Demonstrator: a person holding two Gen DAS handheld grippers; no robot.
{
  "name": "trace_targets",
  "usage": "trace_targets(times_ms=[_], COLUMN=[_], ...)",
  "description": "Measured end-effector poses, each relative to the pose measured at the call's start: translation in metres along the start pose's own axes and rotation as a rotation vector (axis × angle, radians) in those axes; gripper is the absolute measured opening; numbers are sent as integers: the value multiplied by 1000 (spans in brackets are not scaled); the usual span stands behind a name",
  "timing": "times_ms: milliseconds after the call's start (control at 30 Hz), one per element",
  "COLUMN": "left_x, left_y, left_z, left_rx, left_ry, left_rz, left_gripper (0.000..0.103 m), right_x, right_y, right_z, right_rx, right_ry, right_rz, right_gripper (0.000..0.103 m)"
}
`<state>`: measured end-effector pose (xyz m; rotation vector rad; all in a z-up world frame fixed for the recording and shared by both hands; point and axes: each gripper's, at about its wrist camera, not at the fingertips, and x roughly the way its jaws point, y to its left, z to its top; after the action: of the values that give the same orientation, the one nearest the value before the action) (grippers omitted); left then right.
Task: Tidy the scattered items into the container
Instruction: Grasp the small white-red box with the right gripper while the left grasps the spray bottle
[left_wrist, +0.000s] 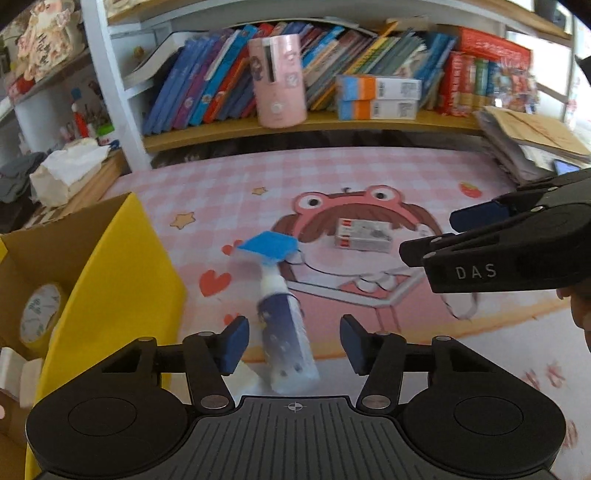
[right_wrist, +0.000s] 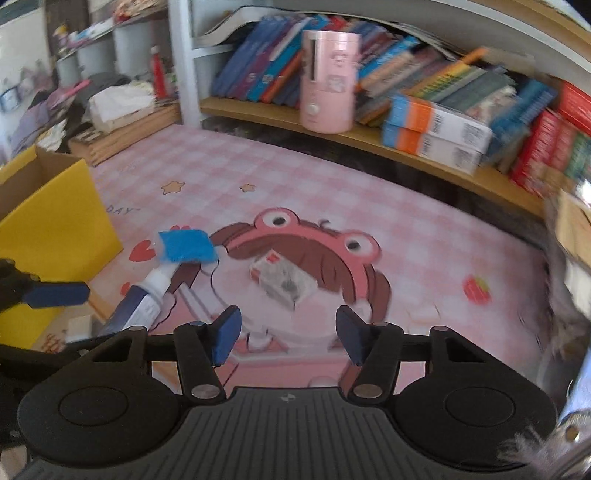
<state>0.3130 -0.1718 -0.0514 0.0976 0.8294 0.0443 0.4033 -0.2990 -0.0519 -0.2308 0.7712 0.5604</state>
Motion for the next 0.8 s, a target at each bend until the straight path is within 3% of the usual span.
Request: trace_targets(times_ms=[167,367,533,633,800], left_x=[20,38,47,48,47], left_y=[3,10,12,12,10], left_z=[9,9,6,3,3], left_rx=[-28,-111,-142,-153,-146], left_ry=[37,104,142,137,138], left_rz=[24,-4,-20,-18,-28], left_gripper=[51,43,37,35,31], right_x=[32,62,83,84,79], right_y=[-5,-8,-13,-15,-11], right_z=[14,24,26,25,21], right_rx=[-122,-162,-154,-146,-168], right_ry=[-8,21,89,91,82], right_rz=[52,97,117,137,140], right_gripper=[56,56,46,43,30])
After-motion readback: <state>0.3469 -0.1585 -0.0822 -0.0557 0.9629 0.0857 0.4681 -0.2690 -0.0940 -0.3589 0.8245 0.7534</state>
